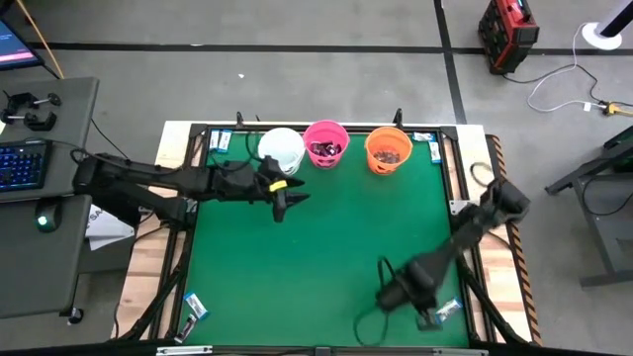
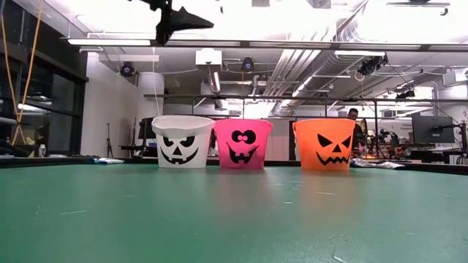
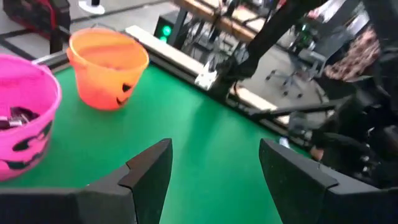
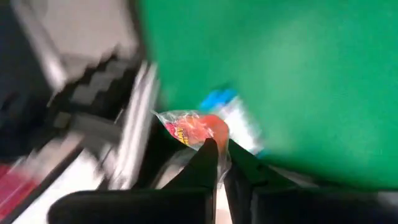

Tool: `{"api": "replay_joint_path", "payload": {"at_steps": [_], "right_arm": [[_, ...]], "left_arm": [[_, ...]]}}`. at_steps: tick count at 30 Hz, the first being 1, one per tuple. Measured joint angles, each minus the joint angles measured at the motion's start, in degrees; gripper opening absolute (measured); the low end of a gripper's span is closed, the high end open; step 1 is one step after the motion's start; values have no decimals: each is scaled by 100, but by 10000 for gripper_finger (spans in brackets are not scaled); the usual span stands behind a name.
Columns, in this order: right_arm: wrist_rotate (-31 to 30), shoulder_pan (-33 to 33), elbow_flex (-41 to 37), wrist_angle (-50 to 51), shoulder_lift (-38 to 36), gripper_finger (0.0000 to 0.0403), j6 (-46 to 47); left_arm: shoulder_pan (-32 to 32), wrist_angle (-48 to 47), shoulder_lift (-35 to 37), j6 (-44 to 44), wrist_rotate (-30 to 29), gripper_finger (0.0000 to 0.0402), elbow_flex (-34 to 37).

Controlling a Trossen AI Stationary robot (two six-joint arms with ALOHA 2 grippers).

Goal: Sort candy by brand, put in halloween buckets
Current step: Put the orange gummy into the orange bucket

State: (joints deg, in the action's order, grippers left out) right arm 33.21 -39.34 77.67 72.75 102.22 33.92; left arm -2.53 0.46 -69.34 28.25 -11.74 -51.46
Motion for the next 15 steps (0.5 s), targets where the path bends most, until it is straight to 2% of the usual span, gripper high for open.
{"api": "replay_joint_path", "payload": {"at_steps": [5, 8, 10, 15], "right_arm": [[-2152, 1237, 13, -201, -479, 2, -584], [-3308, 2208, 13, -718, -706, 3, -1014], [-3737, 2907, 13, -1379, -817, 1, -1254], [-3951, 4419, 13, -2945, -995, 1, -1594]], "left_arm": [[-3, 24, 513, 89, 141, 232, 0], [-43, 24, 857, 130, 253, 232, 0], [-74, 26, 1059, 111, 245, 232, -2], [-107, -27, 1361, 169, 167, 232, -2]]}}
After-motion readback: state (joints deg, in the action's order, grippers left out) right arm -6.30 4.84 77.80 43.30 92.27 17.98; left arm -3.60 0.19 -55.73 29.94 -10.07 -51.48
